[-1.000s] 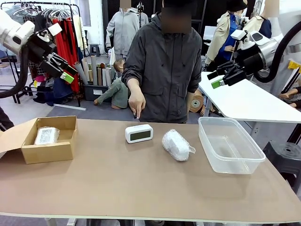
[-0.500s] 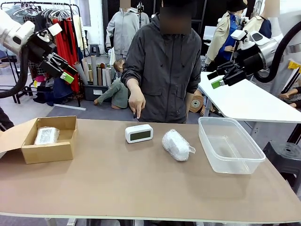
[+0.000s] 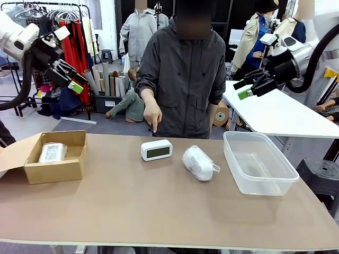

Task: Separate and place wrapped and unwrapped clocks.
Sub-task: Pick up the Digital clock indicated by the person.

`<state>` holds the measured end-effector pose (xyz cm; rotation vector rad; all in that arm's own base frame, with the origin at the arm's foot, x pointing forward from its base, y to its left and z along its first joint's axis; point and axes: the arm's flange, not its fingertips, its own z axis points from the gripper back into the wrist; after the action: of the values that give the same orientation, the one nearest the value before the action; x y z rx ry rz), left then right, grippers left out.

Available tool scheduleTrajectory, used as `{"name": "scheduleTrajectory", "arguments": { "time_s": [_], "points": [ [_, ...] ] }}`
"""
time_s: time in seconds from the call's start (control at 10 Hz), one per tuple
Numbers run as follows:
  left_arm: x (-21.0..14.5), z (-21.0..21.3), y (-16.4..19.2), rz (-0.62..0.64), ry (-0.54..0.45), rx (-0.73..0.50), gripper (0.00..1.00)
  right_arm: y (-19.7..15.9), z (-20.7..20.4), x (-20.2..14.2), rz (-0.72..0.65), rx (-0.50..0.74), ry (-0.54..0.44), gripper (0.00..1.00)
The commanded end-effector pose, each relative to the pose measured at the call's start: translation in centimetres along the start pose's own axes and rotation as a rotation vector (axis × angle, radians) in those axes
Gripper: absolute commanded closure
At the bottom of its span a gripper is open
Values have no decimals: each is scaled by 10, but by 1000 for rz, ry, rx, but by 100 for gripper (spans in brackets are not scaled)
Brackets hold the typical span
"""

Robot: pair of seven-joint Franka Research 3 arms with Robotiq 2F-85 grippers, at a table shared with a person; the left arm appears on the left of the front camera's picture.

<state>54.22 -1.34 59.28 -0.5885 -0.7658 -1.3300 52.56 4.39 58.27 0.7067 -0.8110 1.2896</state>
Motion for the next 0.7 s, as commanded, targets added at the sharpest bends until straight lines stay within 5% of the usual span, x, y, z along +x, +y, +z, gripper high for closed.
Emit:
{"name": "scheduleTrajectory", "arguments": {
  "time_s": [0.0,0.6],
  "points": [
    [0,0,-1,-13,-2,-4,0,0,1,1,2,1,-2,0],
    [0,0,-1,-13,-2,-4,0,0,-22,-2,5,51,25,0]
  ]
}}
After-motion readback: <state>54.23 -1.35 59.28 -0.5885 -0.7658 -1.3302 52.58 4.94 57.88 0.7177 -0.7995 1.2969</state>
